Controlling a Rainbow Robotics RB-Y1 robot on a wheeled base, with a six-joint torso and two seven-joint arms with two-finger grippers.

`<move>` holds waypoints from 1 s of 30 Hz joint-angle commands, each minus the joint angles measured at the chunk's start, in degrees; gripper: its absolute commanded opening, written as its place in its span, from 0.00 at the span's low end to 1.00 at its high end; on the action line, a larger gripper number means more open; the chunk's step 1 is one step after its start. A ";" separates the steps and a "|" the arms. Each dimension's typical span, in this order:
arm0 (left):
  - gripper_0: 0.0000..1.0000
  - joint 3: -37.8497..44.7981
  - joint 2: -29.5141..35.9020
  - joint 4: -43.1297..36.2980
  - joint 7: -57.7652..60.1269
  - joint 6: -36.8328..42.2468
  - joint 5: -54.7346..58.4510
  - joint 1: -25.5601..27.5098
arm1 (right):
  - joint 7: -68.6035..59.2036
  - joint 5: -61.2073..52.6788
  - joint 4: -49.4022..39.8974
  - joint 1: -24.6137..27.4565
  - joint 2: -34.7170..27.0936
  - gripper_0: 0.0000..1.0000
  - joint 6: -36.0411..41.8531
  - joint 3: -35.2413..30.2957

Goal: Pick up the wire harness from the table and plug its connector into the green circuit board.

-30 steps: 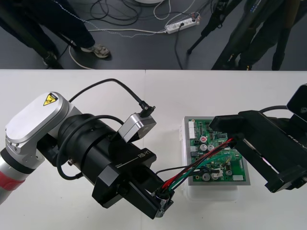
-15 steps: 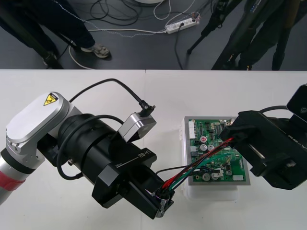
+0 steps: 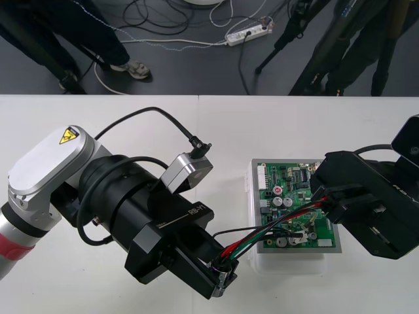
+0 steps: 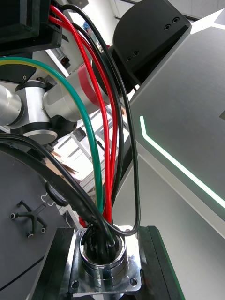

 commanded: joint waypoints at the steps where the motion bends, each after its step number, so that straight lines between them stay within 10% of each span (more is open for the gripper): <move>1: 0.00 -0.99 -1.27 -0.46 3.76 2.26 1.14 -1.98 | 1.50 -0.01 -1.35 0.75 -0.06 0.00 -0.37 -0.31; 9: 0.00 -0.99 -1.27 -0.46 2.97 3.23 1.32 -1.98 | 1.59 -0.01 -1.35 0.66 -0.06 0.00 -0.37 -0.48; 11: 0.35 -0.90 -1.27 -0.46 2.62 3.93 1.50 -1.98 | 1.68 0.08 -1.35 0.75 -0.06 0.00 -0.37 -0.48; 12: 0.90 -0.90 -1.27 -0.46 2.26 4.54 1.58 -1.98 | 1.68 0.08 -1.44 0.75 -0.06 0.00 -0.37 -0.48; 13: 1.00 -0.99 -1.27 -0.46 2.00 5.07 1.67 -1.89 | 1.77 0.08 -1.35 0.75 -0.06 0.00 -0.37 -0.48; 30: 1.00 -0.90 -0.22 -0.46 -2.48 8.24 4.31 -1.80 | 2.12 0.08 -1.35 0.75 -0.06 0.00 -0.37 -0.84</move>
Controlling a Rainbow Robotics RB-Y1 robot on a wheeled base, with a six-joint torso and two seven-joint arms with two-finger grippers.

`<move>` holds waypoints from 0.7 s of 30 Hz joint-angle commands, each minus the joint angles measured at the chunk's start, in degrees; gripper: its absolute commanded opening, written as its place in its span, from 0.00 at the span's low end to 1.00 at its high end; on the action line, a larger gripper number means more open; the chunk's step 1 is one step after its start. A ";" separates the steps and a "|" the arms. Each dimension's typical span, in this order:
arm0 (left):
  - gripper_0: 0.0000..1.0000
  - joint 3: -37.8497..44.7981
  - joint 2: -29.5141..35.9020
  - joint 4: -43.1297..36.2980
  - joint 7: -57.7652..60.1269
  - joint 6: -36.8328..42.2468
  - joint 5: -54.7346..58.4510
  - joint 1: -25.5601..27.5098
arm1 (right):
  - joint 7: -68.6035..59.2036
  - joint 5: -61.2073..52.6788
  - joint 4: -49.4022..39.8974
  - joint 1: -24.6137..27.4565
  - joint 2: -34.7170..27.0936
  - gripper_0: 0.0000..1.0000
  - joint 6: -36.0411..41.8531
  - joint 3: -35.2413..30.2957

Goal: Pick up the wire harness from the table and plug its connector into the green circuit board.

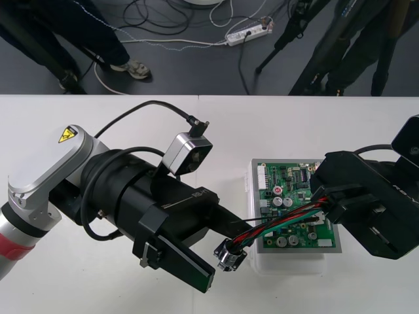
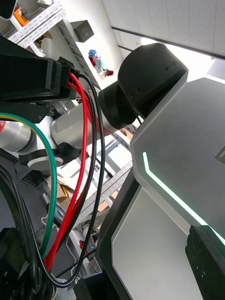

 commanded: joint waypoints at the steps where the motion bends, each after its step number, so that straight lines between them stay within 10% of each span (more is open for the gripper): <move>1: 1.00 -0.81 -0.04 -0.47 -2.41 3.01 0.93 -1.80 | 2.00 0.04 -1.35 0.74 -0.06 0.00 -0.37 -0.83; 21: 1.00 9.82 2.42 -0.29 -2.76 3.97 -6.19 2.77 | 2.35 0.39 -0.12 4.34 -5.42 0.00 -0.37 -5.93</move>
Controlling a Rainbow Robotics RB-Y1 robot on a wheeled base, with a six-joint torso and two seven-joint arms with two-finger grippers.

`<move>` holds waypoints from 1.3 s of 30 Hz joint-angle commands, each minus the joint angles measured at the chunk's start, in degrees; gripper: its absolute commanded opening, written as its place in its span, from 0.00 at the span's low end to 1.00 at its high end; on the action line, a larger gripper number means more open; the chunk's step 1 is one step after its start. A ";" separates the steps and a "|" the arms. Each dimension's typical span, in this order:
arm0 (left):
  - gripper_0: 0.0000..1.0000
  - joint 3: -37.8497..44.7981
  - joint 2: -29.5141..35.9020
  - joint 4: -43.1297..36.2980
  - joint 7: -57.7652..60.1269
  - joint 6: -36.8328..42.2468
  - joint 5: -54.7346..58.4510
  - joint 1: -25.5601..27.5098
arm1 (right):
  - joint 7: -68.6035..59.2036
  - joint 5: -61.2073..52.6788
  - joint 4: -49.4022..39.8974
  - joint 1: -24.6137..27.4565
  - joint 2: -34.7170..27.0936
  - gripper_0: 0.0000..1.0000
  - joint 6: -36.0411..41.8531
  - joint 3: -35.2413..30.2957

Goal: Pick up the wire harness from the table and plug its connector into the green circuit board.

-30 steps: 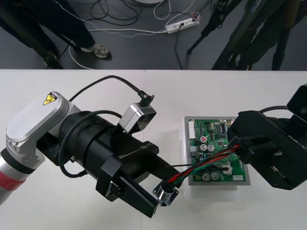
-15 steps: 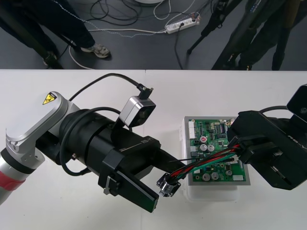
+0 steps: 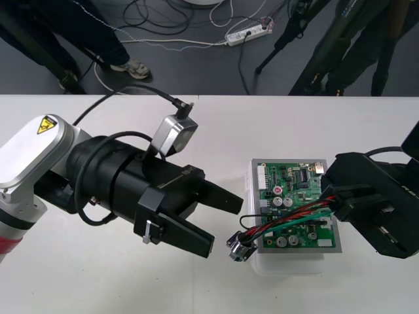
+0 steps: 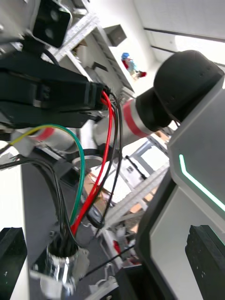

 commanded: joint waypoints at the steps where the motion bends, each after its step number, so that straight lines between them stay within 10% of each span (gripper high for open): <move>1: 1.00 4.24 1.31 -0.40 -2.75 1.66 -1.01 2.21 | 2.37 0.00 -0.36 2.56 -3.57 0.00 -0.37 -3.92; 39: 1.00 17.78 -6.60 -1.28 -26.39 -1.68 -15.25 6.17 | 7.47 11.52 -3.52 4.14 -7.18 0.00 -0.37 -17.19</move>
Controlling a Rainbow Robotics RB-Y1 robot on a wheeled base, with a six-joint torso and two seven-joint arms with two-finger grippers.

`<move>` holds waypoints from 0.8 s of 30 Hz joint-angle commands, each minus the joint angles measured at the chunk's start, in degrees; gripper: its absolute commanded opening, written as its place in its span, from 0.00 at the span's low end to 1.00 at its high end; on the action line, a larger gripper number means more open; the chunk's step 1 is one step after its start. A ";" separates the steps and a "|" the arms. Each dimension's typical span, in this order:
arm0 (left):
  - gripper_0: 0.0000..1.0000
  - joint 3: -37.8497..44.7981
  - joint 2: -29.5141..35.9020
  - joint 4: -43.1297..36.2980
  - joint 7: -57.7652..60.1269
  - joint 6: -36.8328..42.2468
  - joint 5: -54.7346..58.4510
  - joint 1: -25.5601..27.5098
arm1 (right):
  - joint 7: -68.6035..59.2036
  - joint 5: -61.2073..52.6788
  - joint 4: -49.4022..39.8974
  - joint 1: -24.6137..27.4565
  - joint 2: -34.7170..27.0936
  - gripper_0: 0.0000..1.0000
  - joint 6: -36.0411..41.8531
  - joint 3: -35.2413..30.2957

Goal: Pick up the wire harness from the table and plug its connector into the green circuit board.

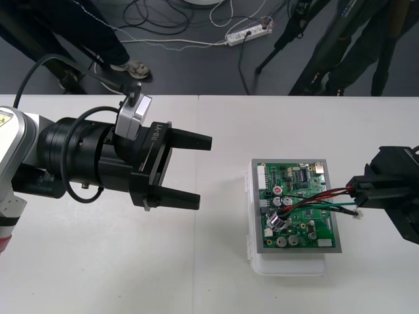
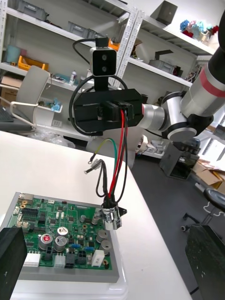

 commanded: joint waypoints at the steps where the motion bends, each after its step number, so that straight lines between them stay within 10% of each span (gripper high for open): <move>1: 1.00 1.80 -1.06 -1.64 -4.75 -0.66 0.01 1.99 | 3.45 2.12 -4.77 0.56 0.41 0.00 -0.37 -5.07; 24: 1.00 0.30 5.27 -11.48 -8.79 10.33 -0.69 3.93 | 3.10 14.78 -17.86 0.56 10.78 0.00 10.70 -5.15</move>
